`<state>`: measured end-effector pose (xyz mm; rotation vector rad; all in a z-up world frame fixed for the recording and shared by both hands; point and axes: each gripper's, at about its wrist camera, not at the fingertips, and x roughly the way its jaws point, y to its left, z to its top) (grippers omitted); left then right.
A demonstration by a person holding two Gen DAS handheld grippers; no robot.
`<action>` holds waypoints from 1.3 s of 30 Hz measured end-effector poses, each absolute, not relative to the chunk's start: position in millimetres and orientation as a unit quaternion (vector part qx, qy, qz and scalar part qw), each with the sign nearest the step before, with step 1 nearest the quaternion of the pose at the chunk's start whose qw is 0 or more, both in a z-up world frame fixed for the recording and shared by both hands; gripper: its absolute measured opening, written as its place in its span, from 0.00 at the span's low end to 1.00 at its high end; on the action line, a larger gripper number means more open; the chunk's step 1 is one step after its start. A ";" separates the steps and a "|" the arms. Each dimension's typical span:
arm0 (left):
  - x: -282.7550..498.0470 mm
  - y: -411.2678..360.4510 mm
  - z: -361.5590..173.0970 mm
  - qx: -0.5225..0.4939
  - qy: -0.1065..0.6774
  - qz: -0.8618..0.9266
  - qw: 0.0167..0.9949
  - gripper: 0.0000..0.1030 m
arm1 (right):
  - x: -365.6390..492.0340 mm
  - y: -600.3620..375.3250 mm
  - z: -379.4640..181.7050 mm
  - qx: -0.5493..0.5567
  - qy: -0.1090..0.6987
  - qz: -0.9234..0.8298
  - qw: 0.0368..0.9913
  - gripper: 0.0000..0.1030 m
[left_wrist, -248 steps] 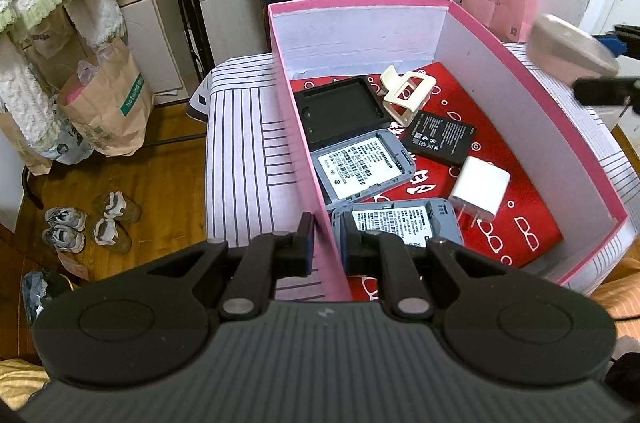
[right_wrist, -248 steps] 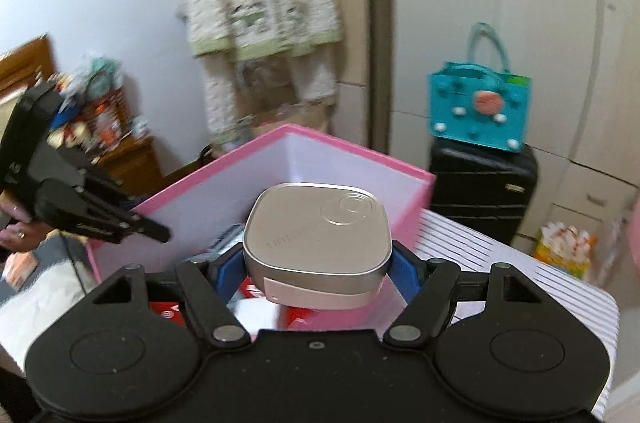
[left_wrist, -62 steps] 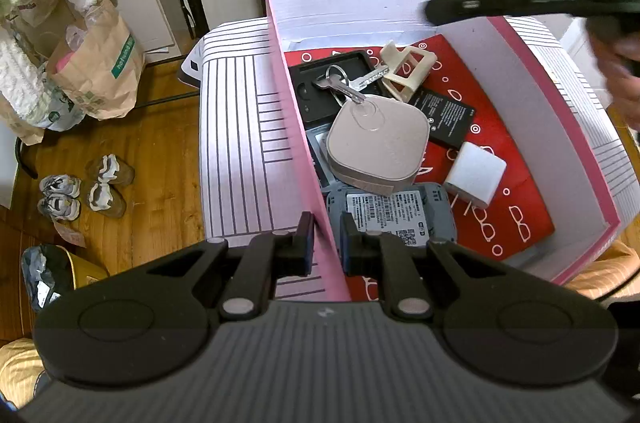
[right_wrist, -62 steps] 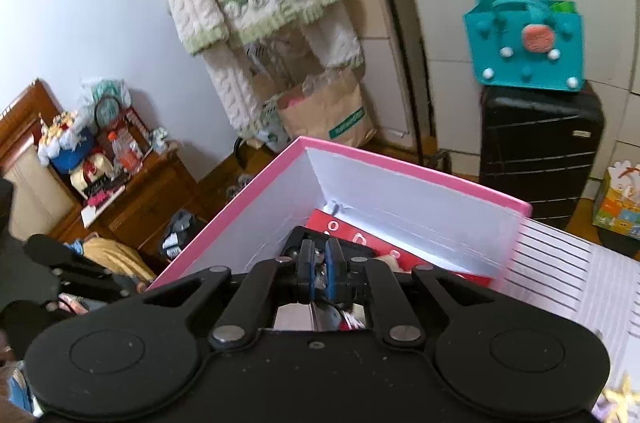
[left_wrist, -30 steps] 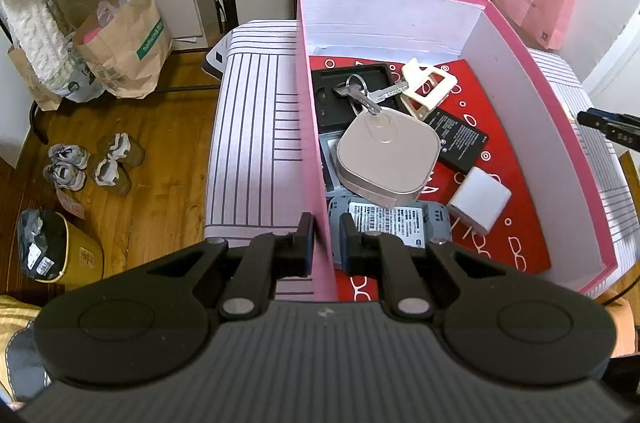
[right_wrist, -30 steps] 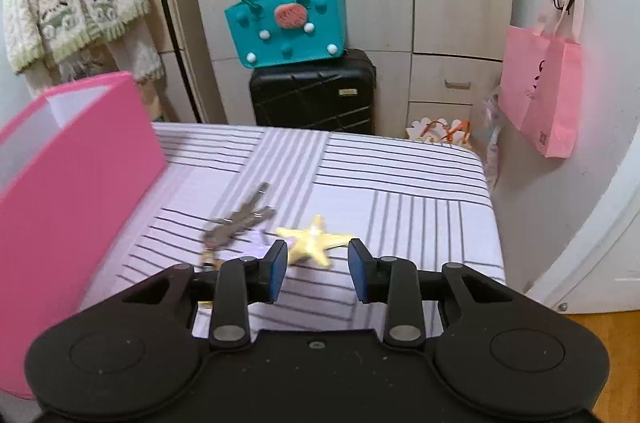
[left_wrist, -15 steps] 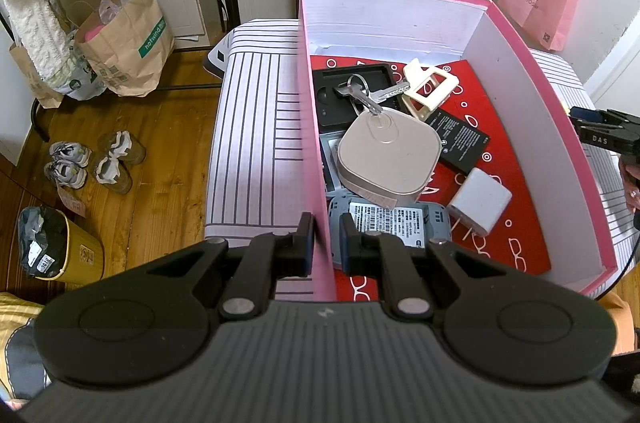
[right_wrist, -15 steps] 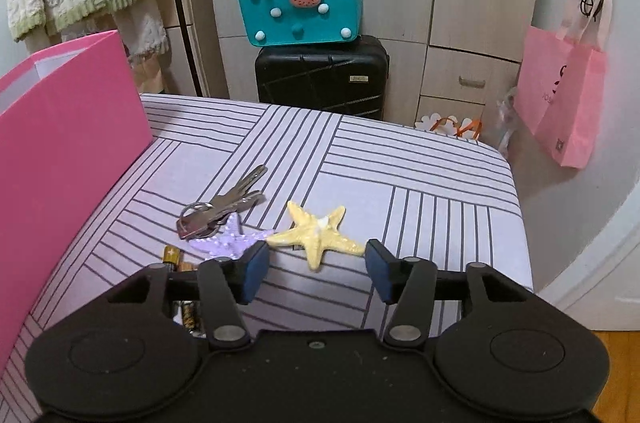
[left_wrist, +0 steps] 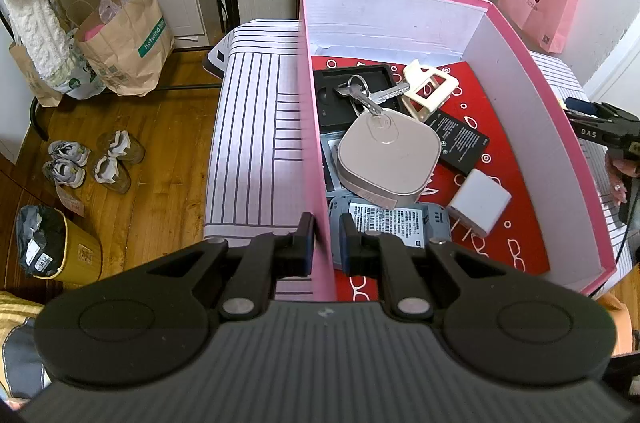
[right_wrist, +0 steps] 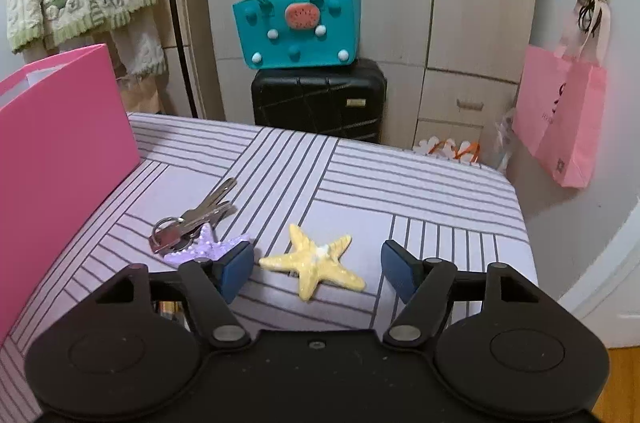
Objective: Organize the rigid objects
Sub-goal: 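Move the right gripper to the yellow star toy and grasp it, then carry the yellow star with the right gripper into the box and release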
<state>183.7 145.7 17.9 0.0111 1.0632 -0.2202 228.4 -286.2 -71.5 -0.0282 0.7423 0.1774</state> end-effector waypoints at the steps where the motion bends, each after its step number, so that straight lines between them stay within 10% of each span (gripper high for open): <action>1: 183.6 145.8 17.8 0.008 0.506 -0.105 0.856 0.12 | 227.4 -284.4 -71.5 -0.022 0.358 0.084 0.930 0.74; 9: 184.6 146.5 18.2 0.012 0.507 -0.104 0.855 0.12 | 218.8 -277.5 -63.3 -0.034 0.356 0.099 0.929 0.43; 39: 181.4 147.6 17.1 0.018 0.496 -0.130 0.858 0.11 | 171.0 -172.5 63.0 -0.060 0.272 0.269 0.922 0.42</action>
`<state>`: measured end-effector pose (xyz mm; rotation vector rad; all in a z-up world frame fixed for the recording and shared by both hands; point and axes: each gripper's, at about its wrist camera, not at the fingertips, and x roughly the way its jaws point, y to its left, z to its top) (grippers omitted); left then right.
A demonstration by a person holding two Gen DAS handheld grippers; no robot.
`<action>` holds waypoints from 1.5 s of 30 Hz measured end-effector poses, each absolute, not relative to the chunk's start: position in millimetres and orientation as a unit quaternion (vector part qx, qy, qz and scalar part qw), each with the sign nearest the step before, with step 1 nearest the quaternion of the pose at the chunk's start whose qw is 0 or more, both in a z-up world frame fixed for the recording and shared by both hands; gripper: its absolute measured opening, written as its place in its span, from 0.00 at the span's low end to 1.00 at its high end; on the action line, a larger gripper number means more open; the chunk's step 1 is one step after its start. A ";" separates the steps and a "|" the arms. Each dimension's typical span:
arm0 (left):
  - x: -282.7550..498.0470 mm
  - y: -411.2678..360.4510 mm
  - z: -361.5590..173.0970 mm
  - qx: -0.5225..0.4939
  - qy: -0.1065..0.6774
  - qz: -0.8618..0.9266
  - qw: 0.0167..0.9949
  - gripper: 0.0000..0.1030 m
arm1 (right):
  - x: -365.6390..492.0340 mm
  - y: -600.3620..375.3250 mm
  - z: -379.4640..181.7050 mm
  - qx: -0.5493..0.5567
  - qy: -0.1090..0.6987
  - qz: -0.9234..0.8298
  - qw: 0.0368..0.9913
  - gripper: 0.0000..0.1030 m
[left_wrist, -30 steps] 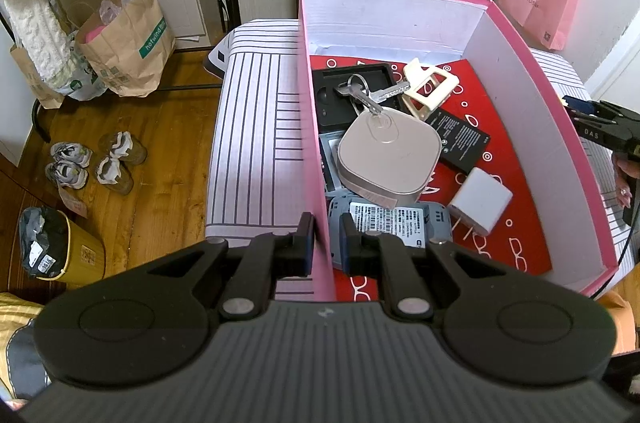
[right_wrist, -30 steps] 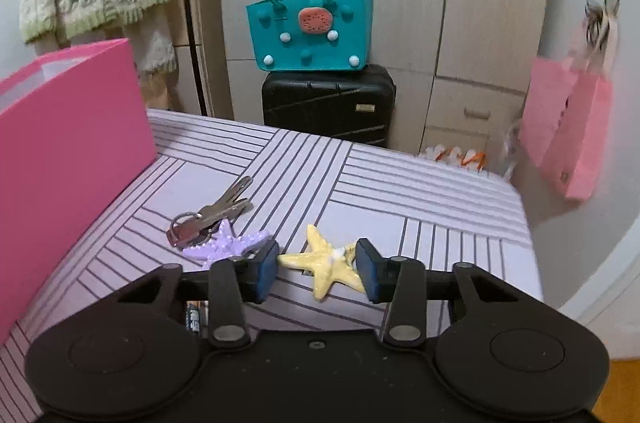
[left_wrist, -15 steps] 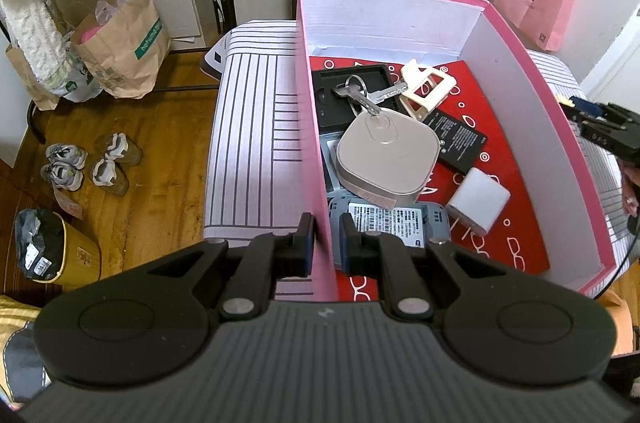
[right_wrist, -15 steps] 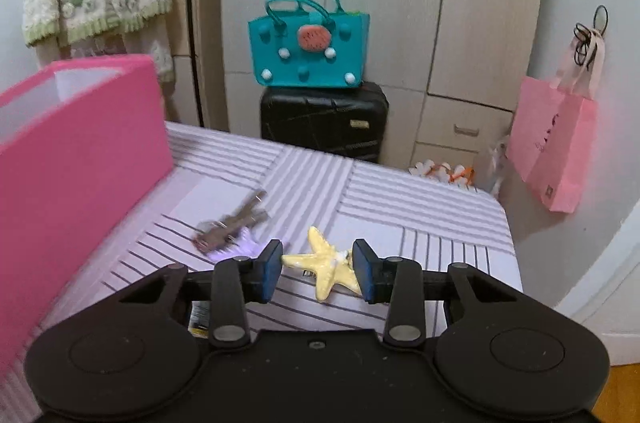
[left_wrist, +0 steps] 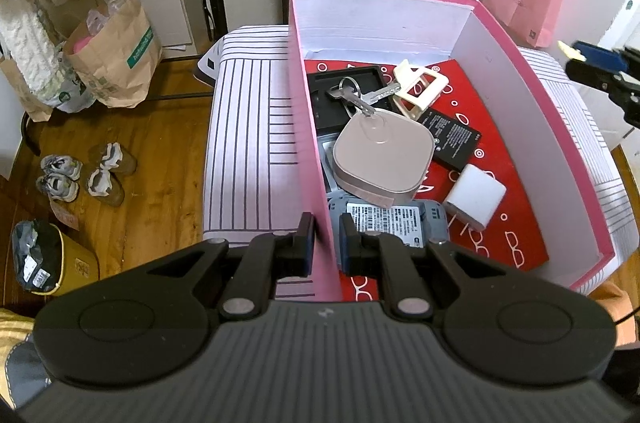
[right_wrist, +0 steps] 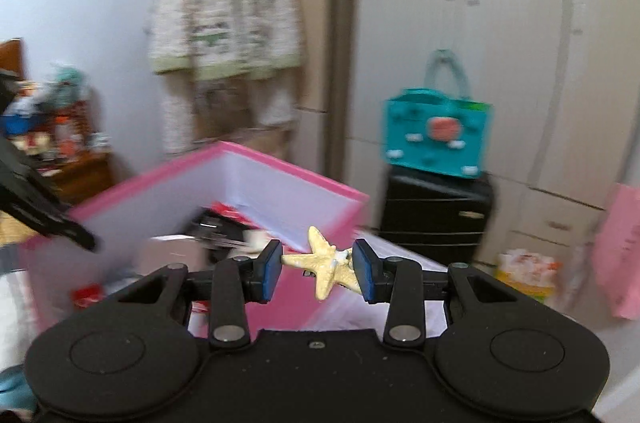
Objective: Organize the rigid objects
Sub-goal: 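Carry the yellow star with the right gripper into the box and release, then move the right gripper to the AA batteries and grasp one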
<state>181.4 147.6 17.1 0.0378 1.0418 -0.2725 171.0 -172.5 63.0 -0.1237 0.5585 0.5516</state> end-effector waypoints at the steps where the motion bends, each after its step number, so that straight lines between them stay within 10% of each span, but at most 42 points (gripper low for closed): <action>1: 180.9 147.6 17.4 0.022 0.494 -0.131 0.859 0.11 | 173.6 -164.3 65.6 -0.058 0.278 0.285 0.916 0.42; 28: 181.1 153.6 16.8 0.016 0.488 -0.152 0.859 0.12 | 287.7 -23.6 13.0 -0.126 0.462 0.365 0.799 0.43; 45: 180.1 153.2 17.0 0.013 0.486 -0.150 0.861 0.12 | 224.0 -169.8 71.9 0.004 0.408 0.293 0.865 0.53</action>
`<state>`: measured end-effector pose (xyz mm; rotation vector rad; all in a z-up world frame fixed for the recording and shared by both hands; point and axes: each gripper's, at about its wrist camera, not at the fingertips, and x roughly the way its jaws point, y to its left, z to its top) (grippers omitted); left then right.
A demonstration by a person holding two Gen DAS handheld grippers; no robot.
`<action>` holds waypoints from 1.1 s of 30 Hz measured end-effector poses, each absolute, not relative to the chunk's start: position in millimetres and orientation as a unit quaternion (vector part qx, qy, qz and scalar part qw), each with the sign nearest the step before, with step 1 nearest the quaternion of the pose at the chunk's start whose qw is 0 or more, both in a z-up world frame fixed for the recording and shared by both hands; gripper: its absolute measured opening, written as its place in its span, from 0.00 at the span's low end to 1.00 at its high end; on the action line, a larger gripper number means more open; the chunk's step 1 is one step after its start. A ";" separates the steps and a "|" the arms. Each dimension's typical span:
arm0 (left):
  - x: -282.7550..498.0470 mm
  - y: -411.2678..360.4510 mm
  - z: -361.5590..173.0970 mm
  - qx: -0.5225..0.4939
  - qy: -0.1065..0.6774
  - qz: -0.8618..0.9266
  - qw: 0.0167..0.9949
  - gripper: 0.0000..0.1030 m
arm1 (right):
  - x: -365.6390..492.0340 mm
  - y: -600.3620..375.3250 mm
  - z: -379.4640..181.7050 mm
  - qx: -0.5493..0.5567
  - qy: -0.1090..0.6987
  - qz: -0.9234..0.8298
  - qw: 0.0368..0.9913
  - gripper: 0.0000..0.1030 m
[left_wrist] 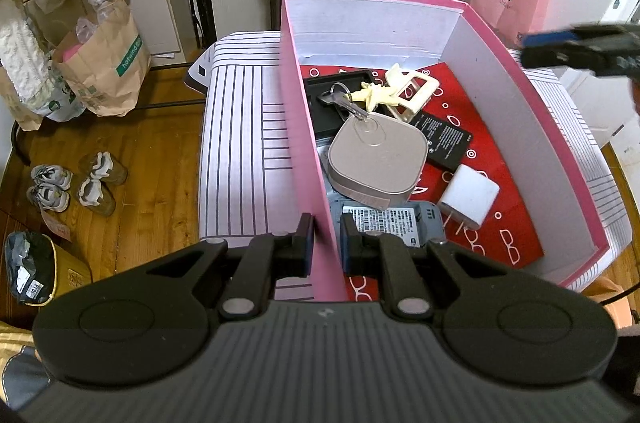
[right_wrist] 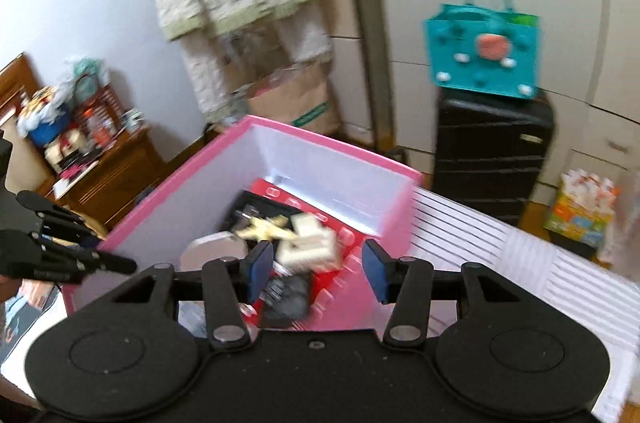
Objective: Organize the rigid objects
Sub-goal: 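Move the right gripper to the AA batteries and grasp one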
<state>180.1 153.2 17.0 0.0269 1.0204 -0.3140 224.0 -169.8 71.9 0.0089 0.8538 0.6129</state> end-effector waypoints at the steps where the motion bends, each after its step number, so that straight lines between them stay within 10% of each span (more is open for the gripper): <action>1: 179.9 153.3 16.9 0.012 0.486 -0.149 0.861 0.12 | 219.0 -178.4 70.3 0.005 0.407 0.282 0.869 0.53; 24: 180.9 147.2 19.1 0.018 0.491 -0.131 0.861 0.12 | 171.4 -265.6 -34.7 0.048 0.385 0.180 0.904 0.56; 33: 180.9 146.2 19.1 0.018 0.493 -0.127 0.861 0.12 | 177.7 -263.0 -40.6 0.005 0.402 0.183 0.897 0.34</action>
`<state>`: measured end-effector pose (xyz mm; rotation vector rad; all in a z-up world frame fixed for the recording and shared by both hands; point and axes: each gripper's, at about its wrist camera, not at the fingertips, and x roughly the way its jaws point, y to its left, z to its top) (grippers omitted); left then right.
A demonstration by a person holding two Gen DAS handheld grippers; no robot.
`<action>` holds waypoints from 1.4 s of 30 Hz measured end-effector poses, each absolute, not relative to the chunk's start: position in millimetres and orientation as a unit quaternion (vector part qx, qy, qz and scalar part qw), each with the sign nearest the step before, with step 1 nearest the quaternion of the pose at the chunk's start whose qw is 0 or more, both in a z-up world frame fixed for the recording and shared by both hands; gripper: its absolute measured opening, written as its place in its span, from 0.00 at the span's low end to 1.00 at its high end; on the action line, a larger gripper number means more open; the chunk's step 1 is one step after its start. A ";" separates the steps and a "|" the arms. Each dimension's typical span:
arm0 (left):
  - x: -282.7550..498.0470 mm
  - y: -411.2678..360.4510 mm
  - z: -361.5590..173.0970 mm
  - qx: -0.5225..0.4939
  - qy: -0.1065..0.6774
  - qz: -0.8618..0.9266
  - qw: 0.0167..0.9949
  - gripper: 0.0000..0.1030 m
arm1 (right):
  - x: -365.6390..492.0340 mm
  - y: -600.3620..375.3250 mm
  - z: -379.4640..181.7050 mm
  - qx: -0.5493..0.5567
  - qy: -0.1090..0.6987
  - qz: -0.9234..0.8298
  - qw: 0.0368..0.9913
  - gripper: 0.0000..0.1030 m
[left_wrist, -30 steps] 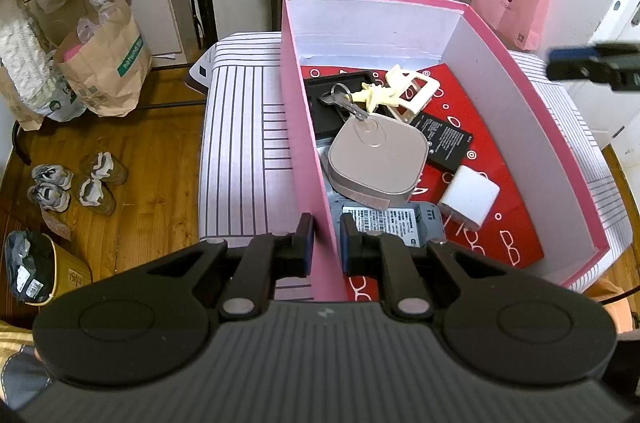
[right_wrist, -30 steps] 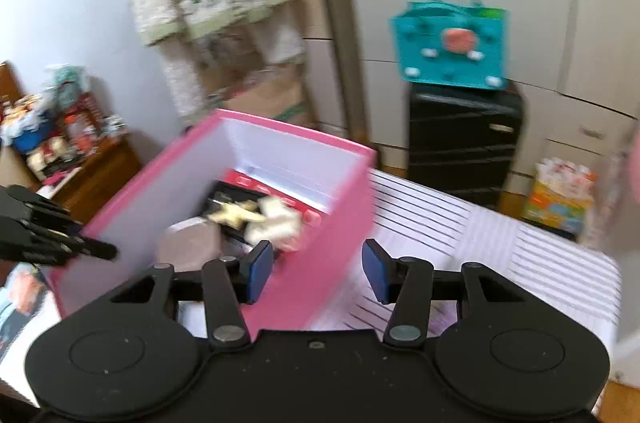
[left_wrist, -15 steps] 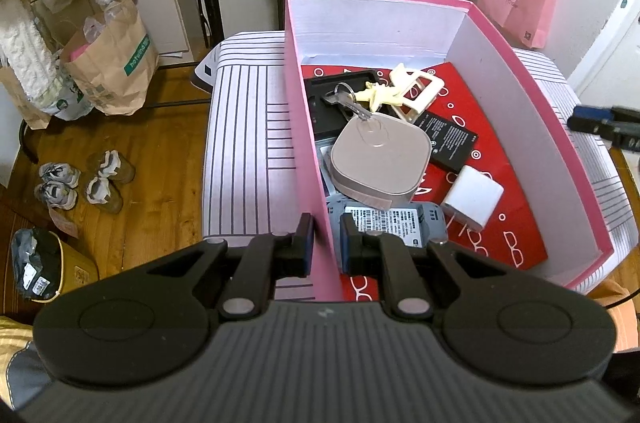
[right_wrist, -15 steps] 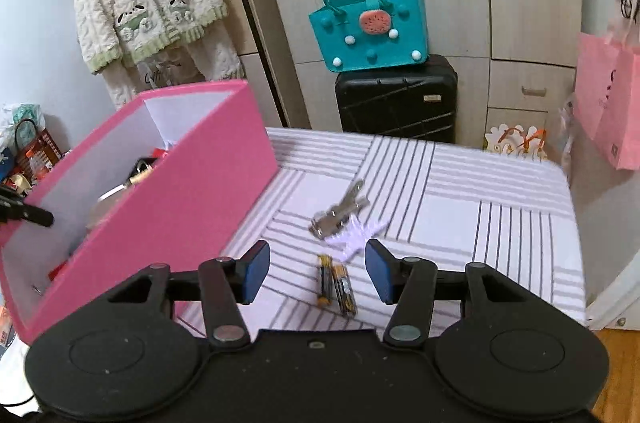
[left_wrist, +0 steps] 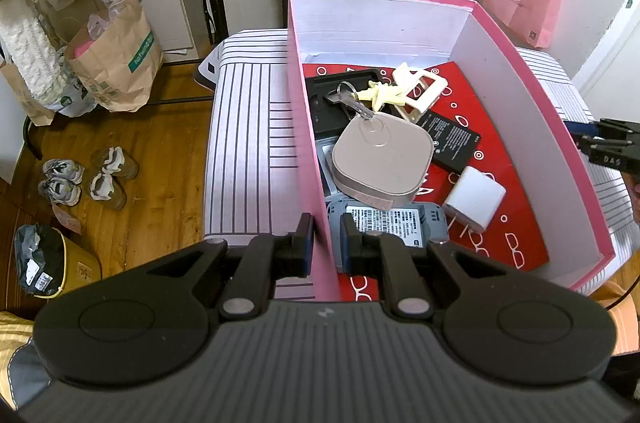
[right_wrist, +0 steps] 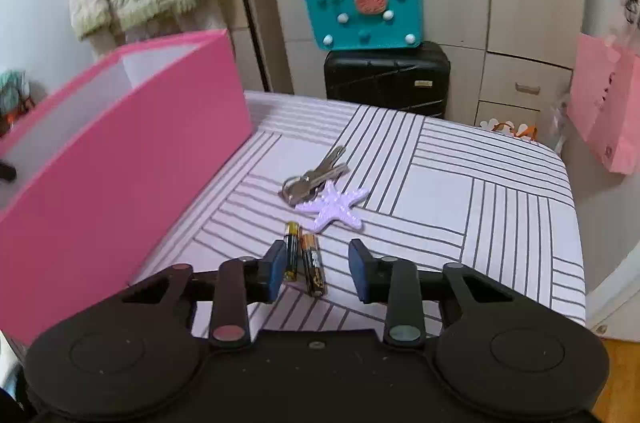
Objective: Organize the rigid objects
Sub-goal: 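Move the right gripper to the AA batteries and grasp one, then carry the AA battery with the right gripper into the box and release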
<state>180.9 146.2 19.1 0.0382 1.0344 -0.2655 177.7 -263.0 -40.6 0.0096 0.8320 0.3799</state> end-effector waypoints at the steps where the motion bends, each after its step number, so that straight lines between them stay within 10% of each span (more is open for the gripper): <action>1: 180.8 146.3 19.1 0.017 0.493 -0.126 0.861 0.12 | 178.2 -260.5 -43.1 -0.006 0.407 0.185 0.895 0.27; 9: 180.4 145.9 19.3 0.017 0.494 -0.123 0.860 0.12 | 178.9 -250.7 -48.2 -0.039 0.418 0.179 0.890 0.11; 42: 180.2 149.1 18.4 0.015 0.491 -0.136 0.860 0.12 | 176.9 -131.9 54.9 -0.010 0.384 0.352 0.854 0.11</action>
